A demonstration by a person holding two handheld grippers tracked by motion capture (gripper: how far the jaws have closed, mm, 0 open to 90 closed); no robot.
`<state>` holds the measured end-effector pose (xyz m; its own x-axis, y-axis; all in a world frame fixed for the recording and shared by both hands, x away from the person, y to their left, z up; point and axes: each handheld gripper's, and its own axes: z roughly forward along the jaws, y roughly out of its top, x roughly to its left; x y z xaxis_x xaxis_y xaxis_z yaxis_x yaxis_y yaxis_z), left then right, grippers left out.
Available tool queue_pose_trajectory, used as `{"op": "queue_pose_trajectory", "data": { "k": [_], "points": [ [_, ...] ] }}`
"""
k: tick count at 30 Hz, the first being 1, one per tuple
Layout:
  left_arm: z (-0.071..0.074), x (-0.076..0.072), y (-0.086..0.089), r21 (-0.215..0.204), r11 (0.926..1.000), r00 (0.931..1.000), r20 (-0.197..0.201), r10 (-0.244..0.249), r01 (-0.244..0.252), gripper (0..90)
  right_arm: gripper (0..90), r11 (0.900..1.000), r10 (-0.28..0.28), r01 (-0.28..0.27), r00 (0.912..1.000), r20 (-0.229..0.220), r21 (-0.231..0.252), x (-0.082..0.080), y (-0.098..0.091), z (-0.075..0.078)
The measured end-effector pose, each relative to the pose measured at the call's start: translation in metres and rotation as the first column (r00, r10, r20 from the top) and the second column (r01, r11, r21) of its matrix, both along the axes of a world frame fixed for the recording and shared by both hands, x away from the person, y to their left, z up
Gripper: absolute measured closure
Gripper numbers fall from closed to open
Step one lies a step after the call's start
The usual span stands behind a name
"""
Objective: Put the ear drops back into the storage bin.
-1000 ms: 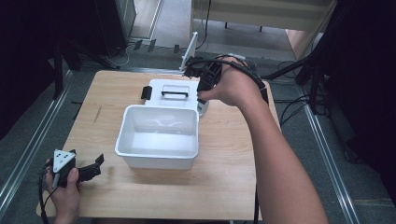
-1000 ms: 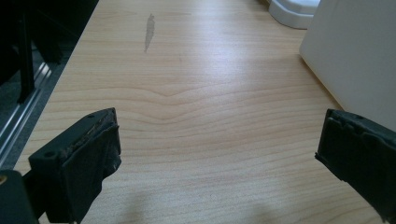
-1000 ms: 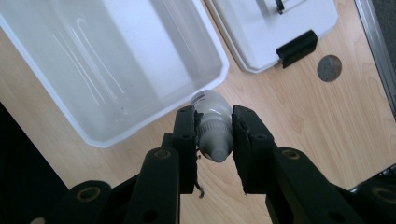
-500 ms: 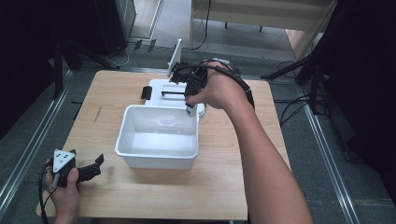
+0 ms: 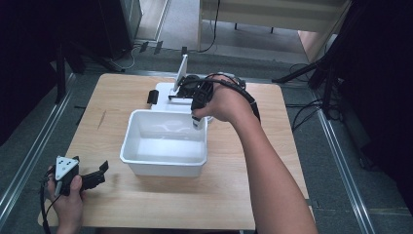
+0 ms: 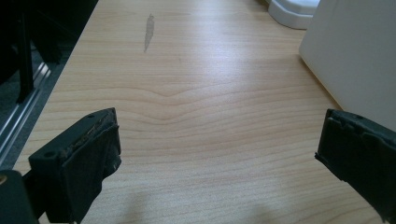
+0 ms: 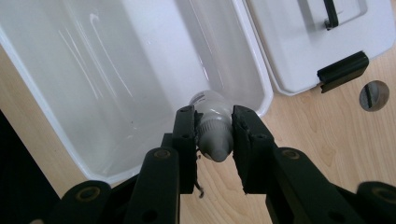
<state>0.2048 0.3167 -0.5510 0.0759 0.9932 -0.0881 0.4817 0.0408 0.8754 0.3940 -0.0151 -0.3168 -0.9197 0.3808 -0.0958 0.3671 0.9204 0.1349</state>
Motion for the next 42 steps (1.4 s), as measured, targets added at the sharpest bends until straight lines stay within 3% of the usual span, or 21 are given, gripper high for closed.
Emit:
{"op": "queue_pose_trajectory", "data": {
  "k": [15, 28, 42],
  "points": [
    [0.0, 0.0, 0.0, 0.001, 1.0, 1.0, 0.001, 0.0, 0.0, 0.0, 71.9, 0.9999, 0.007, -0.006, 0.9995, -0.03, 0.008, 0.0, -0.008, -0.029],
    [0.0, 0.0, 0.0, -0.001, 1.0, 1.0, 0.001, 0.0, 0.0, 0.0, 71.9, 0.999, 0.035, -0.036, 0.9988, -0.035, -0.026, 0.0, -0.003, -0.043],
    [0.0, 0.0, 0.0, 0.0, 1.0, 1.0, 0.001, -0.001, 0.001, 0.0, 71.9, 0.9982, 0.051, -0.052, 0.9973, -0.053, -0.03, 0.001, -0.002, -0.065]
  ]
}}
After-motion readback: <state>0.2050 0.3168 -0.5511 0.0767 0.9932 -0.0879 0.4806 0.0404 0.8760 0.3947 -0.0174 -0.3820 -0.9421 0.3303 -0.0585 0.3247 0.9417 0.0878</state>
